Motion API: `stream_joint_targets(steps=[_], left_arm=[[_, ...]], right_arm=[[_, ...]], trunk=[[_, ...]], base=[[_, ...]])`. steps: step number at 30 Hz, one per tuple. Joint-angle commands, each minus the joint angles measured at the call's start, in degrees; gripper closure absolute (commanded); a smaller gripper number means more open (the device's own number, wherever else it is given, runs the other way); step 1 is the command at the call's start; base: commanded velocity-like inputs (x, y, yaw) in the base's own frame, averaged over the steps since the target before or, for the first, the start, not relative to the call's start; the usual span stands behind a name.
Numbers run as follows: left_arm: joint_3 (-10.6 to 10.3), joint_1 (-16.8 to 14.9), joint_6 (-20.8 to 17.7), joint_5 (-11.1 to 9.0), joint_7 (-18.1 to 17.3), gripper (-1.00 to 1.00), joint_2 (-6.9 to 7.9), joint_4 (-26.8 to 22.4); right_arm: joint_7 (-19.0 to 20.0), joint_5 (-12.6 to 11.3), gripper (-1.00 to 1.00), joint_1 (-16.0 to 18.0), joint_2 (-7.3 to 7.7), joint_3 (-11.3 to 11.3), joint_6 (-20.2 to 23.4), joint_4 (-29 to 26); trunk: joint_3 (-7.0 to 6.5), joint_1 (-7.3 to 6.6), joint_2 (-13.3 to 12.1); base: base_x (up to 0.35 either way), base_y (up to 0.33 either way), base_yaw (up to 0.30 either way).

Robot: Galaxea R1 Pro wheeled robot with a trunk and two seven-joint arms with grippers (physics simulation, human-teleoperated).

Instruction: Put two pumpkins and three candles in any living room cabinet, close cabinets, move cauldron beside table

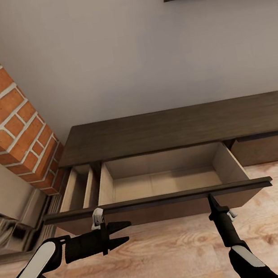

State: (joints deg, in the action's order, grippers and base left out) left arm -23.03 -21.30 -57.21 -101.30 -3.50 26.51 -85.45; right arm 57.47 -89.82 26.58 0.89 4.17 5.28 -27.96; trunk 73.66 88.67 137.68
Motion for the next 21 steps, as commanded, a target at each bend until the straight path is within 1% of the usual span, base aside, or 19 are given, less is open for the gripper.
stream_joint_targets(steps=[1,8,21], left_arm=[[-0.1,0.0,0.0,0.2,-0.4,-1.00,0.04,0.0],[-0.1,-0.1,-0.1,0.3,-0.4,-1.00,0.03,0.0],[-0.1,-0.1,-0.1,0.3,-0.4,-1.00,0.04,0.0]], right_arm=[[0.7,-0.5,1.00,0.0,-0.01,-0.3,0.9,-0.2],[0.7,-0.5,1.00,0.0,-0.01,-0.3,0.9,-0.2],[0.7,-0.5,1.00,0.0,-0.01,-0.3,0.9,-0.2]], trunk=[[0.03,-0.03,0.0],[0.03,-0.03,0.0],[0.03,-0.03,0.0]], base=[[-0.031,0.000,0.000],[-0.062,0.000,0.000],[-0.024,0.000,0.000]])
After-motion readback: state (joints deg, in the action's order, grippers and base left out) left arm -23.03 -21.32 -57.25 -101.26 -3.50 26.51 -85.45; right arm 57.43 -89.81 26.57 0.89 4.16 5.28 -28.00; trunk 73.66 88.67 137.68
